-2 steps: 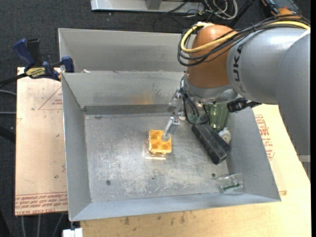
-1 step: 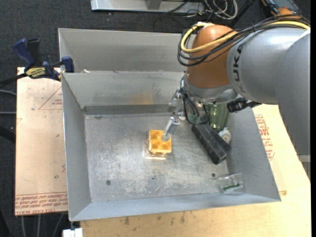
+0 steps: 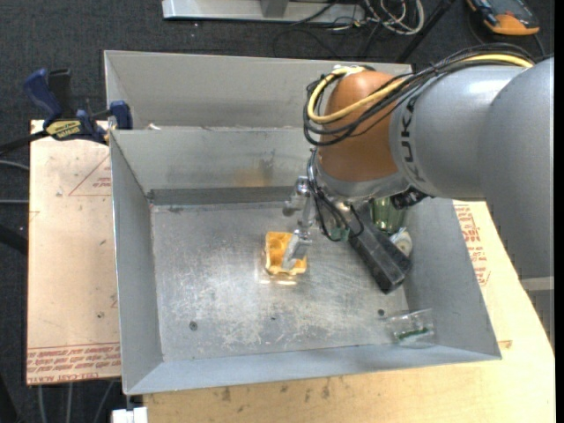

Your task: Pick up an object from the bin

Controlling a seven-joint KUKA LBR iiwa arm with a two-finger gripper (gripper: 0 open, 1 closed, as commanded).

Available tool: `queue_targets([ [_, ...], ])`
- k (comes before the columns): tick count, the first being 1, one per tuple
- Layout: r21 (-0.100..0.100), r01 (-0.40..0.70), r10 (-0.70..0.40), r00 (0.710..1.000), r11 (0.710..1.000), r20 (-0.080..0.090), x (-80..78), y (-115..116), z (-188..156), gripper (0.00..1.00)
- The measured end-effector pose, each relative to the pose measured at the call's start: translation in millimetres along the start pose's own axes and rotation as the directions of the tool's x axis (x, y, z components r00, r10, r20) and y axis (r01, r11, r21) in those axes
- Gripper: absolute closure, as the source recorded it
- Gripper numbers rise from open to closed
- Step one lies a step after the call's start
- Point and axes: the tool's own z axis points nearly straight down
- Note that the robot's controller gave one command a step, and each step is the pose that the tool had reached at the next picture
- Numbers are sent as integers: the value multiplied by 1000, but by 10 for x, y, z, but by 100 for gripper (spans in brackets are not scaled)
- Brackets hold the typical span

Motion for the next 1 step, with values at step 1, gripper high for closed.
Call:
queue_targets([
  [1,0,105,-105,994,994,-13,128,241,301,0],
])
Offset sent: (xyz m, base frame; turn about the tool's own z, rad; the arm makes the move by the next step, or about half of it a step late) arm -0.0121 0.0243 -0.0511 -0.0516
